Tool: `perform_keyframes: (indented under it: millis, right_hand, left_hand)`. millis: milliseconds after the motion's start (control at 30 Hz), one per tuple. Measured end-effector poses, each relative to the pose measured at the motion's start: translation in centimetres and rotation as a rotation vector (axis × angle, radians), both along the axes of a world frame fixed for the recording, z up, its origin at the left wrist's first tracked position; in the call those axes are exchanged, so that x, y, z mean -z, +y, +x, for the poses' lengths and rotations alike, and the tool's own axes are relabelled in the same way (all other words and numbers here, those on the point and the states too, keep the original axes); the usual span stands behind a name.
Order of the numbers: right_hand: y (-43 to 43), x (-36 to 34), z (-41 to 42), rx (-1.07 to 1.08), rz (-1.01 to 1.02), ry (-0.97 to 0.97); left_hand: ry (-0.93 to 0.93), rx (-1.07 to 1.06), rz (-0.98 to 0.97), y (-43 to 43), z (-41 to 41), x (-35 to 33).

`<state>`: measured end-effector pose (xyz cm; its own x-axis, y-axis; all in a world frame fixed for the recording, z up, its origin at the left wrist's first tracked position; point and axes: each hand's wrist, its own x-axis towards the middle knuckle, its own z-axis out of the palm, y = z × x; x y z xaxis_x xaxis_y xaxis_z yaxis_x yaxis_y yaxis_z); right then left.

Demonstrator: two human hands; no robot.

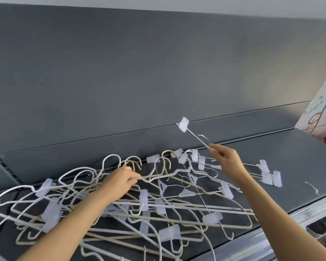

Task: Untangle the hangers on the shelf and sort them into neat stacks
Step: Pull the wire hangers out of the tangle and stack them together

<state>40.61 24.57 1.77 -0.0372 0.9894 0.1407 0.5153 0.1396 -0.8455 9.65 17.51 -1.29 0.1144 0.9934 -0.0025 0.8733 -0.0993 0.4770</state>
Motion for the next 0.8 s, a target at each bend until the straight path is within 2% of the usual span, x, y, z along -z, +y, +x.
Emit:
perform_keyframes:
  millis: [100, 267, 500, 600, 733, 800]
  right_hand:
    - [0.4, -1.1, -1.3, -0.035, 0.045, 0.019]
    - [1.5, -1.1, 0.4, 0.078, 0.074, -0.092]
    - [1.8, 4.4, 1.5, 0.011, -0.046, -0.526]
    - [1.5, 5.7, 1.7, 0.031, -0.094, -0.776]
    - [1.7, 5.8, 1.6, 0.014, -0.167, -0.719]
    - [1.8, 5.9, 1.6, 0.011, -0.161, -0.637]
  left_hand:
    - [0.001, 0.024, -0.009, 0.2, 0.1, -0.3]
    - [0.029, 0.019, -0.060, 0.0, -1.2, -1.4]
    - [0.147, 0.003, 0.003, 0.2, -1.2, -0.2]
    - [0.175, -0.012, 0.012, 0.3, -1.0, -0.1]
    - [0.269, -0.005, -0.020, 0.7, 0.5, -0.8]
    - [0.230, 0.001, -0.053, 0.9, 1.5, -0.8]
